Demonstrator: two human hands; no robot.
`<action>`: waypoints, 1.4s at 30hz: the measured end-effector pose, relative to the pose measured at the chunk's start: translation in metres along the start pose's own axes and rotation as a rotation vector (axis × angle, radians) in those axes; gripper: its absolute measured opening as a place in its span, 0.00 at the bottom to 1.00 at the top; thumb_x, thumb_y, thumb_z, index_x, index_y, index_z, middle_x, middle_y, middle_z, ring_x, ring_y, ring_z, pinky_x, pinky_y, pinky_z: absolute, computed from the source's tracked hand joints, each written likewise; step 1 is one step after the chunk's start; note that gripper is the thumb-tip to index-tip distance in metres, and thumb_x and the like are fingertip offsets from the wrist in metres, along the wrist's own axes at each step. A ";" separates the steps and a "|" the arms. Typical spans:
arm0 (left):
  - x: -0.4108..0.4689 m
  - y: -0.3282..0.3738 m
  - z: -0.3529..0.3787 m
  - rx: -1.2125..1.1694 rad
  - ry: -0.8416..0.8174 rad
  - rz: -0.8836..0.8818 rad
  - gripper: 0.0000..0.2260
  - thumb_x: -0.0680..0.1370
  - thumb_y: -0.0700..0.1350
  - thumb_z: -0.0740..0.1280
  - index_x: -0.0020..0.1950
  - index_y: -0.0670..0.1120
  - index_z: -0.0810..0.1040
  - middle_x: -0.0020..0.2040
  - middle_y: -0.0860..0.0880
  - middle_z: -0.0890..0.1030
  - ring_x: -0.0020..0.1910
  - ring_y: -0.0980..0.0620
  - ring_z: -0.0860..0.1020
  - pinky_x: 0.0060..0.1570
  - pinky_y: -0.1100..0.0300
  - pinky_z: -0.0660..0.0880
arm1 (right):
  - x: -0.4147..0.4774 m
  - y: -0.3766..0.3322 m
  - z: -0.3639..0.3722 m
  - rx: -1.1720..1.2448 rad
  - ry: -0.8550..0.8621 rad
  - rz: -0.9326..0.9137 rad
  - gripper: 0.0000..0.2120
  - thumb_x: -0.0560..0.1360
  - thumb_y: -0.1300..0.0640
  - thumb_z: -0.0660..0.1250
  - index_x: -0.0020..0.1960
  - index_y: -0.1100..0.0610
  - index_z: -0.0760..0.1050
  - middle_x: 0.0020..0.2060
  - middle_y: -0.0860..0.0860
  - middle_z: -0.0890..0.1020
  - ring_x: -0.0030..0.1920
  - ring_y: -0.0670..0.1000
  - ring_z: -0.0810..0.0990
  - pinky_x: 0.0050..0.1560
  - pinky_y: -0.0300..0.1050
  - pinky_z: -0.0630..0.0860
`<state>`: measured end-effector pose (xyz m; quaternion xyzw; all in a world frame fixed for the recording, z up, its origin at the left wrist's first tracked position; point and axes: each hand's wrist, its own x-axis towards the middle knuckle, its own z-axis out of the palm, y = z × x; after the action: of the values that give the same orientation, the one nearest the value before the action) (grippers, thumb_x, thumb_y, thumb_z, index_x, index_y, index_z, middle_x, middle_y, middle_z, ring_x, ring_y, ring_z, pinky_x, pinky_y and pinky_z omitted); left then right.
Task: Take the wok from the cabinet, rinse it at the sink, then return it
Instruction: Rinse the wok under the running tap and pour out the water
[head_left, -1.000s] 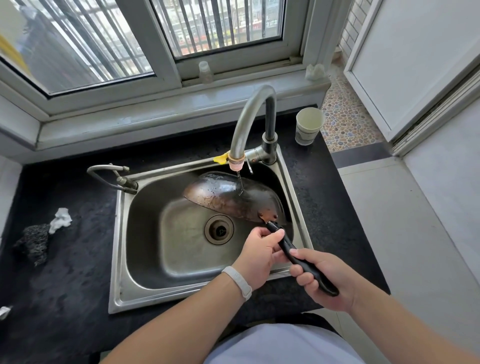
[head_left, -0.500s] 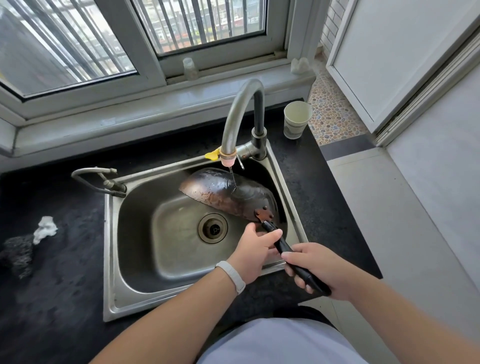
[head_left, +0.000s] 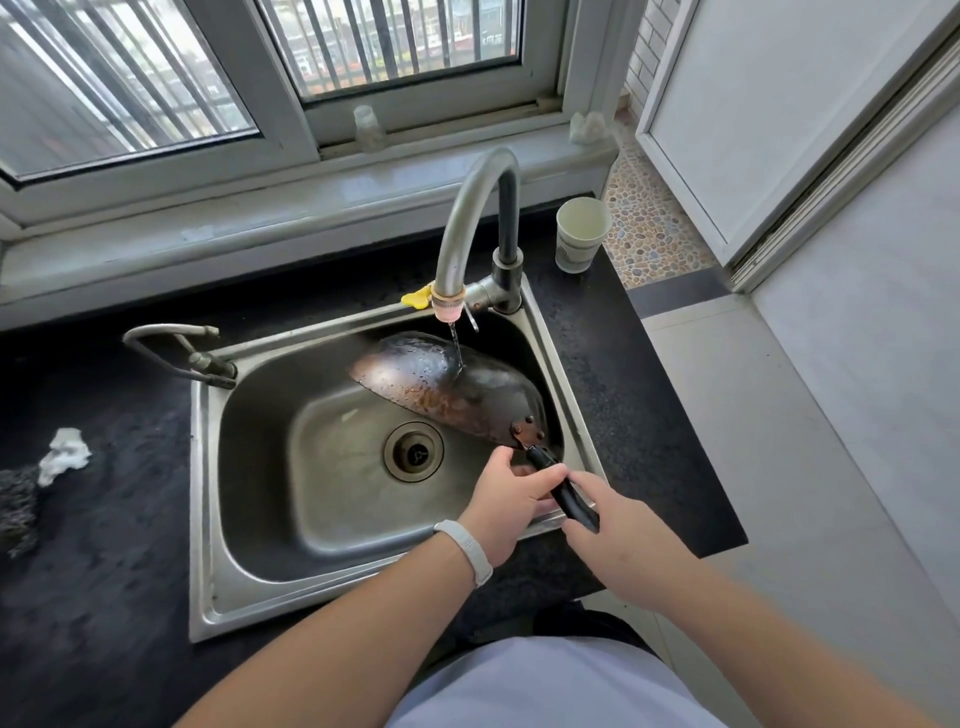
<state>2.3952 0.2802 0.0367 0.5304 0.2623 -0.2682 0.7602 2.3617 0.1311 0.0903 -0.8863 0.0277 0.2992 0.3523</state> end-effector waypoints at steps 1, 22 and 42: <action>0.000 -0.001 0.001 -0.014 -0.004 -0.004 0.19 0.74 0.39 0.74 0.60 0.40 0.70 0.56 0.35 0.79 0.48 0.43 0.85 0.46 0.53 0.82 | -0.001 0.003 0.001 0.030 0.012 -0.023 0.18 0.77 0.50 0.66 0.63 0.36 0.65 0.36 0.43 0.81 0.33 0.44 0.80 0.29 0.34 0.71; -0.009 -0.016 0.013 -0.070 -0.008 -0.012 0.26 0.78 0.31 0.67 0.72 0.45 0.63 0.60 0.37 0.75 0.51 0.45 0.83 0.44 0.55 0.82 | -0.004 0.039 0.003 0.248 -0.057 0.012 0.30 0.74 0.59 0.71 0.71 0.38 0.71 0.42 0.51 0.80 0.26 0.38 0.76 0.30 0.32 0.71; -0.012 -0.016 0.007 -0.082 0.043 0.030 0.29 0.75 0.33 0.67 0.72 0.55 0.68 0.56 0.43 0.76 0.52 0.45 0.80 0.47 0.50 0.83 | -0.002 0.019 0.003 0.535 -0.191 0.092 0.32 0.75 0.68 0.68 0.72 0.43 0.71 0.28 0.53 0.77 0.24 0.51 0.70 0.22 0.39 0.67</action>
<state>2.3767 0.2708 0.0361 0.5081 0.2815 -0.2344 0.7795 2.3532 0.1183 0.0777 -0.7276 0.1123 0.3789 0.5606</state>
